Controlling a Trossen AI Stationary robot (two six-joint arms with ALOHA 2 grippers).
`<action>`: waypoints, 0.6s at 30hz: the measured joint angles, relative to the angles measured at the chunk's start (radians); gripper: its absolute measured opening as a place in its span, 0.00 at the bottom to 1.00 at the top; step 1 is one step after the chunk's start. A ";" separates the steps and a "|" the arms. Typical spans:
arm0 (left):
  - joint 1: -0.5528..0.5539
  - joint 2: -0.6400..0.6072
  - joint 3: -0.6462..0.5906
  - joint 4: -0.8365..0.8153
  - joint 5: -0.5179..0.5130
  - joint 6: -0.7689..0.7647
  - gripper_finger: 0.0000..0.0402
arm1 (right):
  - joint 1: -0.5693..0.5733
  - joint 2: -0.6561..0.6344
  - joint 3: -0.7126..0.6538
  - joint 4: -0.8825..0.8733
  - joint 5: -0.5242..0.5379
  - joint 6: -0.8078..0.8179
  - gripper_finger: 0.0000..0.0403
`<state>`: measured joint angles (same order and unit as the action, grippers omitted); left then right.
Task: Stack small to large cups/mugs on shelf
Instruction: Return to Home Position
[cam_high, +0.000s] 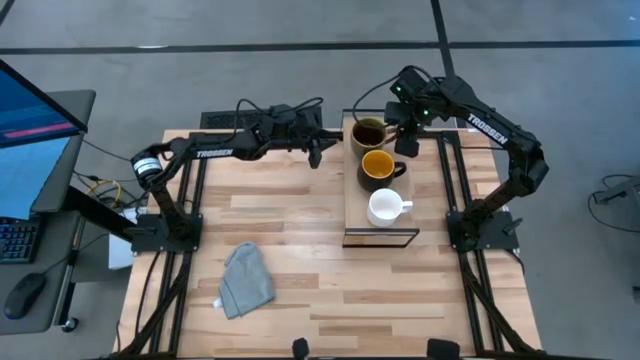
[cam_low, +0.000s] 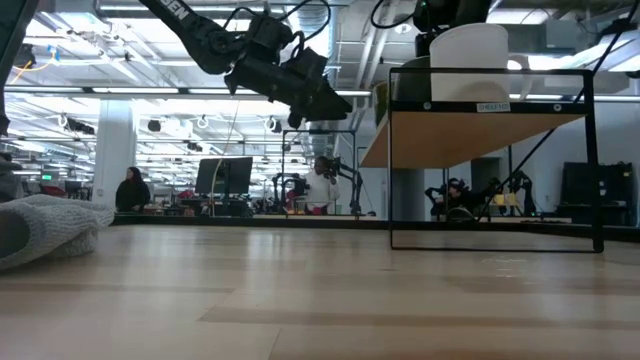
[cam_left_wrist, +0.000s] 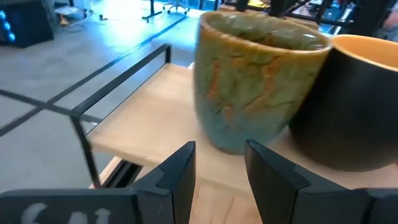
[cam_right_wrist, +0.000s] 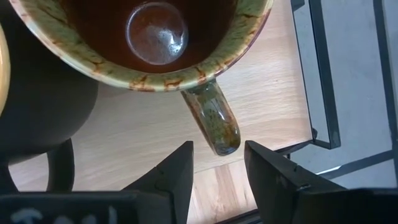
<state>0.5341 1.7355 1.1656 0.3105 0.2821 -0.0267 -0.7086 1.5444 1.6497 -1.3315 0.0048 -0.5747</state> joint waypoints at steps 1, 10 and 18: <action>-0.005 0.000 0.000 0.003 0.000 0.008 0.32 | 0.000 0.000 0.000 0.000 0.000 0.001 0.41; -0.032 0.000 0.000 0.003 0.000 -0.020 0.32 | -0.014 -0.021 -0.001 -0.013 -0.005 0.069 0.41; -0.044 0.000 0.000 0.003 0.000 -0.039 0.32 | -0.030 -0.070 -0.001 -0.090 -0.005 0.080 0.41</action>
<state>0.4896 1.7355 1.1656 0.3134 0.2825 -0.0657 -0.7385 1.4742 1.6489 -1.4219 -0.0001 -0.4944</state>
